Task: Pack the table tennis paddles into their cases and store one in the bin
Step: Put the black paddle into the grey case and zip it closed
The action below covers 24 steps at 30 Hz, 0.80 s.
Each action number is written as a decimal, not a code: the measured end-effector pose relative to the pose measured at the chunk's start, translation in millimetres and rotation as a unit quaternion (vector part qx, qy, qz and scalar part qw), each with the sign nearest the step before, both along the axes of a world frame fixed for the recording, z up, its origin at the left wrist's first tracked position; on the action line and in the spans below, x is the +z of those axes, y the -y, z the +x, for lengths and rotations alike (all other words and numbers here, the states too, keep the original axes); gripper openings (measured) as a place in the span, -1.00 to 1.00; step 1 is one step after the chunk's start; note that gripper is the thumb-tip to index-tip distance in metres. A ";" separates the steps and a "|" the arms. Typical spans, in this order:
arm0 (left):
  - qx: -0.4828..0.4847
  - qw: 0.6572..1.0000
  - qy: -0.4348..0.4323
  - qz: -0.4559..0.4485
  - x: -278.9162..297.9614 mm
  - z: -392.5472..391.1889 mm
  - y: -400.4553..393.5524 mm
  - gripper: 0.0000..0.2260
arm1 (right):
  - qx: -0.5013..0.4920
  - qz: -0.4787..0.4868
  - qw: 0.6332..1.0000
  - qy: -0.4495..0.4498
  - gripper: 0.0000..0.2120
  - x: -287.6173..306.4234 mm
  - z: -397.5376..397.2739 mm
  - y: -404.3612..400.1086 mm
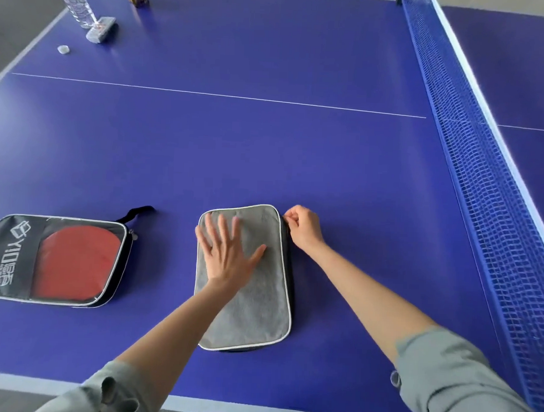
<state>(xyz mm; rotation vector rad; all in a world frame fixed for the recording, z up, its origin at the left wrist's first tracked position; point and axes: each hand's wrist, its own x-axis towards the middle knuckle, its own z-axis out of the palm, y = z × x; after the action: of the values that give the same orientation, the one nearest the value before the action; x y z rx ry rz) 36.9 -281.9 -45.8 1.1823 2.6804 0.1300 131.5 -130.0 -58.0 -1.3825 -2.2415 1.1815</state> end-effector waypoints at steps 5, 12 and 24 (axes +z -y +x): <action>-0.185 0.982 -0.004 0.038 -20.2 -10.0 -5.2 -0.50 | 0.117 0.035 0.992 0.023 -0.85 -2.0 -9.8 -17.5; -0.156 0.987 -0.022 0.039 -27.3 -11.4 -5.9 -0.49 | 0.130 0.083 0.988 0.014 -0.85 -8.2 6.7 -13.8; -0.148 0.988 -0.028 0.040 -28.7 -9.9 -5.4 -0.48 | 0.068 0.084 0.994 -0.029 -0.84 -7.4 88.0 81.9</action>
<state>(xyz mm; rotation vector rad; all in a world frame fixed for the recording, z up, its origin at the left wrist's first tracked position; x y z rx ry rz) 27.0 -276.4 -74.5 1.6159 2.5291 0.1602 219.5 -211.8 -65.5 -1.1339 -2.3646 1.0318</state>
